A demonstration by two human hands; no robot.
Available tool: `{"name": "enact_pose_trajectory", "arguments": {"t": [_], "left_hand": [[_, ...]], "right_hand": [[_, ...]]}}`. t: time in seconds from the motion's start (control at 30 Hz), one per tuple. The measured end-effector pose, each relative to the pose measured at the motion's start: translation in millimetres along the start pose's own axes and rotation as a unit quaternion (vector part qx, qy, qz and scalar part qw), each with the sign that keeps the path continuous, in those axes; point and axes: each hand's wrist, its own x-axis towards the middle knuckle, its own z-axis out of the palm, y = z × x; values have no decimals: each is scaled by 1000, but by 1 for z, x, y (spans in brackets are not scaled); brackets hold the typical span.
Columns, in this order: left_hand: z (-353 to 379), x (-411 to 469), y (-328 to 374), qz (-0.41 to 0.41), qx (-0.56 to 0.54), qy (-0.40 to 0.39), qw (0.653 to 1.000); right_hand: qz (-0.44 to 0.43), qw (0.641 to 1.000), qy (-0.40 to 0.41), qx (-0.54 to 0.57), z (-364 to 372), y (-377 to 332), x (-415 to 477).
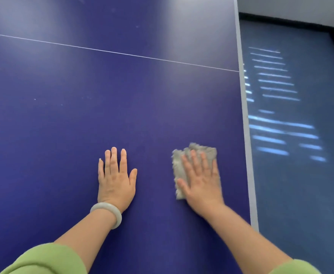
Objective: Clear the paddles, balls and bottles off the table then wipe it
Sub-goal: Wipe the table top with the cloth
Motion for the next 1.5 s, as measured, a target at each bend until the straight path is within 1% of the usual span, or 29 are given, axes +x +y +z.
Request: {"name": "enact_pose_trajectory", "arguments": {"t": [0.07,0.1,0.13,0.17,0.2,0.23,0.3,0.33,0.37,0.4,0.43,0.47,0.53,0.6,0.63,0.67,0.7,0.77,0.8,0.83,0.87,0.93,1.0,1.07,1.17,1.2,1.27,1.37,1.5], "left_hand": [[1,1,1,-3,20,6,1000],[2,1,1,-5,23,7,1000],[2,1,1,-6,23,6,1000],[2,1,0,-8,23,6,1000],[2,1,1,-8,24,5,1000],[3,1,1,-8,23,2,1000],[3,2,2,-10,20,-2,1000],[2,2,2,-11,19,-2,1000],[1,2,2,-11,18,-3,1000],[1,2,2,-9,17,-5,1000],[1,2,2,-8,17,-7,1000],[2,2,1,-8,18,-8,1000],[2,1,1,-9,19,-6,1000],[1,1,1,-5,16,-10,1000],[1,1,1,-5,15,-13,1000],[1,2,0,-7,13,-14,1000],[1,2,0,-7,10,-13,1000],[0,2,0,-7,-1,-15,1000],[-1,2,-1,-6,-6,-22,1000],[-3,1,-1,-3,-13,-29,999],[-4,1,-2,1,-21,-33,999],[-7,0,-3,5,-41,-44,998],[-11,2,-4,12,-76,-53,996],[-21,2,-11,37,-120,-55,991],[-31,5,-43,80,-232,-69,967],[-32,6,-61,93,-244,-56,964],[-31,14,-105,101,-227,-17,968],[-26,37,-171,45,-178,39,982],[-34,80,-225,-27,-128,43,990]], "right_hand": [[-118,993,9,-24,7,-8,-29],[-160,986,4,-36,6,3,-36],[-173,984,12,-47,6,22,-37],[-148,987,31,-61,6,44,-37],[-89,993,41,-69,7,66,-34],[-8,997,35,-65,6,86,-29],[143,989,17,-41,6,101,-19],[190,981,24,-26,7,93,-15],[215,976,33,-20,7,76,-12],[208,977,47,-19,7,54,-10],[174,983,62,-14,9,30,-12],[117,990,71,-15,12,5,-18],[-31,998,55,-25,15,-38,-40],[-137,989,39,-36,15,-42,-56],[-162,985,38,-50,14,-30,-56],[-155,985,42,-69,15,-14,-54],[-110,990,48,-80,16,5,-50],[66,994,52,-64,15,38,-43],[147,987,47,-44,13,41,-42],[203,978,45,-27,13,34,-40],[234,971,44,-19,14,17,-39],[229,972,50,-9,19,-33,-38],[174,983,50,7,25,-89,-35],[143,989,43,17,27,-131,-27],[137,989,57,12,31,-156,-11],[135,989,60,9,31,-159,-7],[133,989,56,7,32,-160,-2],[134,990,49,4,32,-159,-1],[144,989,33,10,31,-161,0]]}}
